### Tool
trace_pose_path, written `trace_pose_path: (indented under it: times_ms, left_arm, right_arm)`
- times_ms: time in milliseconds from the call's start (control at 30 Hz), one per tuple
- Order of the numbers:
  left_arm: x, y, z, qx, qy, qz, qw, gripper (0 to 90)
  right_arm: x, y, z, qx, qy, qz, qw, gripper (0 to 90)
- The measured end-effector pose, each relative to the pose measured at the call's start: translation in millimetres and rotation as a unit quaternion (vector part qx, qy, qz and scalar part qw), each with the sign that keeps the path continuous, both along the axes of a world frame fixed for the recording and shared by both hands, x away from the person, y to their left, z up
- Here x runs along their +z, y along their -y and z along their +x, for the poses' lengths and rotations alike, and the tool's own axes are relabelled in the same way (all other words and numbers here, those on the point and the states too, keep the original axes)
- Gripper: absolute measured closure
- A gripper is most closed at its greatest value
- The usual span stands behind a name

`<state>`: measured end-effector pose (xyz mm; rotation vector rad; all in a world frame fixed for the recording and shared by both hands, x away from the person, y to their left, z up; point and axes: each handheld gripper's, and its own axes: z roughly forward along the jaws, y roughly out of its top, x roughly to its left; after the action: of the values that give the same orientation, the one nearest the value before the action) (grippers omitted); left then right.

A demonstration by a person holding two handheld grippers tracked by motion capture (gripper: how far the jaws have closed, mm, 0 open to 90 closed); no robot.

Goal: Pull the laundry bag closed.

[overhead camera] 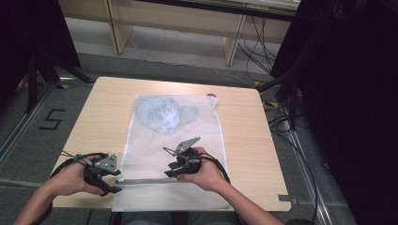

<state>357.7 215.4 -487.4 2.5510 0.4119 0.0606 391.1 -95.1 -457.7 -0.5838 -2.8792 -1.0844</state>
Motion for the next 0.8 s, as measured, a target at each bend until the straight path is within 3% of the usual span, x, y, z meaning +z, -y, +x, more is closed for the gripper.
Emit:
trace_pose_path:
  times_ms: [100,267,300,433,533,633,700,767,800]
  left_arm:
    - [-4.9,2.7,3.5,-0.004,-0.006,-0.001,1.0000,36.9]
    - [-8.6,5.3,6.5,-0.009,-0.010,-0.002,0.9999,37.5]
    - [-8.6,5.4,7.2,-0.010,-0.012,0.001,0.9999,37.8]
    - [-10.0,5.2,9.1,-0.009,-0.018,-0.005,0.9998,38.0]
    - [-10.6,4.8,9.8,-0.010,-0.017,-0.010,0.9998,39.5]
    - [-10.6,4.8,9.6,-0.015,-0.016,-0.007,0.9997,40.3]
    - [-11.5,5.2,8.1,-0.020,-0.011,-0.008,0.9997,40.2]
    - [-11.8,5.1,6.4,-0.021,0.002,-0.004,0.9998,41.3]
    - [-11.8,5.2,5.8,-0.021,-0.001,-0.006,0.9998,41.4]
  right_arm:
    - [-0.4,-7.8,-2.1,-0.008,-0.013,-0.001,0.9999,65.9]
    - [-2.2,-10.8,-0.5,0.006,-0.005,0.002,1.0000,65.9]
    - [-1.5,-10.7,-2.2,-0.004,-0.011,-0.003,0.9999,65.8]
    - [-2.9,-12.1,-1.6,0.000,-0.011,-0.001,0.9999,65.8]
    - [-4.0,-14.7,-1.7,-0.004,-0.016,0.002,0.9999,65.9]
    - [-4.4,-14.2,1.4,0.007,-0.002,-0.007,1.0000,66.0]
    - [-4.7,-17.6,-0.2,0.005,-0.013,0.006,0.9999,66.0]
    - [-4.6,-20.2,-1.6,0.003,-0.016,0.007,0.9998,66.1]
    - [-4.8,-21.2,-1.7,0.004,-0.015,0.005,0.9999,66.1]
